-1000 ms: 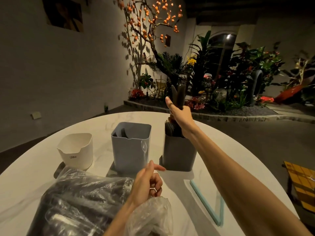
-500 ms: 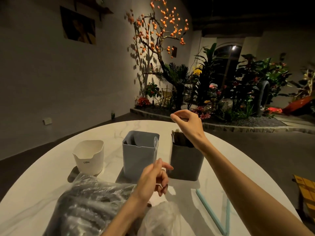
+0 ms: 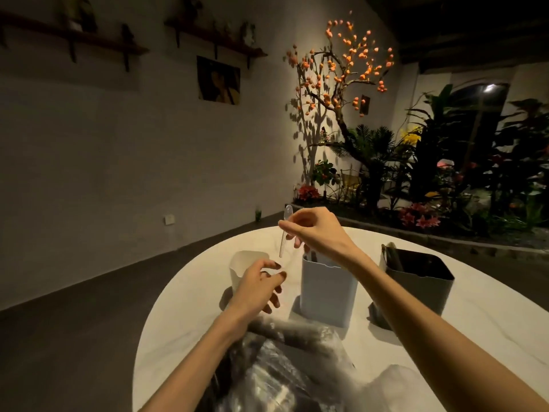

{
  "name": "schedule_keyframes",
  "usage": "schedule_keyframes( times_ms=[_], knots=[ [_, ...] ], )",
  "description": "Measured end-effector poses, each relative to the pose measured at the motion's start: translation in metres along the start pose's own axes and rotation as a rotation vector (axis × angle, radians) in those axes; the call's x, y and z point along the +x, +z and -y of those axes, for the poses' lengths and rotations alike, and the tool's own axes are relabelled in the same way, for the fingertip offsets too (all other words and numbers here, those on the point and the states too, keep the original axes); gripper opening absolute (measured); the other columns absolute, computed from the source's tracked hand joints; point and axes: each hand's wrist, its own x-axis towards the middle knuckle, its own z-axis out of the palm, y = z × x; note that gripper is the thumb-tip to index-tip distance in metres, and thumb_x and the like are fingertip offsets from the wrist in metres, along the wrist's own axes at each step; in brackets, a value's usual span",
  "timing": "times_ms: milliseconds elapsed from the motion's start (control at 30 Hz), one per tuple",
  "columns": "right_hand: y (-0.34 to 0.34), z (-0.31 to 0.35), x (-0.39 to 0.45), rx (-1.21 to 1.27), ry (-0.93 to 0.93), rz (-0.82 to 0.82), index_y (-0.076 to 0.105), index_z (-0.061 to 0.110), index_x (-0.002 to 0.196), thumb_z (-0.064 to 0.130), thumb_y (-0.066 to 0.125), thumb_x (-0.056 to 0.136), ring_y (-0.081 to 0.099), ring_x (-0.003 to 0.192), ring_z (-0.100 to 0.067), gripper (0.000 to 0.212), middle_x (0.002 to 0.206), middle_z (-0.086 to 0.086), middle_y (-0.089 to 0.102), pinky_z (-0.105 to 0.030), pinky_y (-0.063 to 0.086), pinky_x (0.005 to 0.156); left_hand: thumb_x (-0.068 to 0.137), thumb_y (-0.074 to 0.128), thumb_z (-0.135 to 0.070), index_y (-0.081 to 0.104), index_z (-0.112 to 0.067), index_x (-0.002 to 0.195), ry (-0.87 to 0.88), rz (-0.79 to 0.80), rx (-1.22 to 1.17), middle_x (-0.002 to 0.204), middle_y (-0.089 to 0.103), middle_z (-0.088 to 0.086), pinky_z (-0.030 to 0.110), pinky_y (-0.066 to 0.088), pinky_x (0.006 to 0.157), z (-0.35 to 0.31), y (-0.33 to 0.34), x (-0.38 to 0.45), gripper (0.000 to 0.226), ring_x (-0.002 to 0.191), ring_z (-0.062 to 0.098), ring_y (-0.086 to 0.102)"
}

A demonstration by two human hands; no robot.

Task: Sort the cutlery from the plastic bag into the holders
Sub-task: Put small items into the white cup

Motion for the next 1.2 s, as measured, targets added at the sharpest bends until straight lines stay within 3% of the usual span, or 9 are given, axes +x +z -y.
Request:
schedule_keyframes(
  times_ms=[133,233,367,533,733,800,933,1067,1200],
  knots=[
    [0.055,-0.017,0.040,-0.067,0.063,-0.001,0.074,0.002,0.095,0.023,0.068,0.092,0.072,0.062,-0.013,0.022,0.079,-0.007,0.075,-0.022,0.057,0.052,0.102,0.053,-0.020,0.060,-0.021,0.113,-0.081,-0.059,0.037,0.099,0.065,0.012,0.021,0.048,0.055,0.027,-0.046,0.001,0.014,0.074,0.019,0.062],
    [0.098,-0.037,0.065,-0.161,0.151,0.074,0.074,0.002,0.091,0.022,0.066,0.093,0.073,0.065,-0.016,0.022,0.083,-0.010,0.075,-0.028,0.063,0.062,0.100,0.053,-0.013,0.064,-0.019,0.109,-0.098,-0.058,0.052,0.089,0.068,0.012,0.023,0.049,0.054,0.044,-0.070,0.002,0.015,0.065,0.014,0.061],
    [0.138,-0.060,0.082,-0.324,0.224,0.094,0.072,0.008,0.095,0.030,0.065,0.092,0.070,0.075,-0.018,0.023,0.092,-0.008,0.072,-0.027,0.062,0.068,0.096,0.055,-0.007,0.067,-0.016,0.102,-0.121,-0.099,0.056,0.073,0.067,0.005,0.024,0.046,0.049,0.061,-0.087,0.006,0.017,0.058,0.013,0.060],
    [0.153,-0.067,0.082,-0.422,0.265,0.127,0.070,0.009,0.101,0.040,0.072,0.085,0.066,0.081,-0.020,0.035,0.099,-0.008,0.070,-0.028,0.059,0.070,0.095,0.055,-0.007,0.068,-0.016,0.100,-0.139,-0.097,0.078,0.076,0.065,0.007,0.025,0.047,0.051,0.071,-0.097,0.006,0.017,0.057,0.014,0.061],
    [0.112,-0.030,0.074,-0.361,0.171,0.089,0.077,0.006,0.094,0.032,0.072,0.087,0.068,0.077,-0.016,0.027,0.090,-0.007,0.074,-0.029,0.059,0.068,0.100,0.055,-0.014,0.066,-0.018,0.107,-0.099,-0.052,0.121,0.090,0.068,0.010,0.020,0.052,0.056,0.058,-0.092,-0.003,0.013,0.064,0.014,0.064],
    [0.085,-0.009,0.059,-0.332,0.141,0.109,0.077,0.006,0.096,0.029,0.071,0.088,0.067,0.072,-0.011,0.024,0.086,-0.006,0.075,-0.024,0.055,0.063,0.101,0.055,-0.015,0.065,-0.019,0.107,-0.084,-0.041,0.113,0.095,0.068,0.010,0.019,0.051,0.057,0.045,-0.087,-0.012,0.012,0.069,0.016,0.064],
    [0.039,0.023,0.015,-0.290,0.104,0.192,0.076,0.011,0.094,0.034,0.070,0.092,0.062,0.059,-0.005,0.024,0.078,0.001,0.074,-0.013,0.044,0.048,0.101,0.055,-0.016,0.066,-0.020,0.106,-0.040,-0.026,0.105,0.098,0.067,0.008,0.017,0.052,0.058,0.018,-0.072,-0.036,0.013,0.072,0.016,0.063],
    [-0.003,0.041,-0.047,-0.323,0.110,0.306,0.074,0.016,0.097,0.039,0.068,0.092,0.064,0.061,-0.005,0.024,0.076,0.006,0.074,-0.013,0.046,0.048,0.101,0.057,-0.020,0.067,-0.020,0.106,0.022,0.032,0.122,0.096,0.068,0.008,0.020,0.055,0.061,-0.005,-0.044,-0.068,0.012,0.072,0.016,0.065],
    [-0.035,0.034,-0.110,-0.395,0.183,0.469,0.073,0.015,0.107,0.039,0.066,0.094,0.066,0.066,-0.006,0.028,0.084,0.003,0.072,-0.013,0.047,0.051,0.097,0.065,-0.029,0.067,-0.023,0.107,0.065,0.142,0.198,0.100,0.069,0.001,0.028,0.061,0.073,-0.014,-0.002,-0.102,0.012,0.090,0.014,0.067]
  ],
)
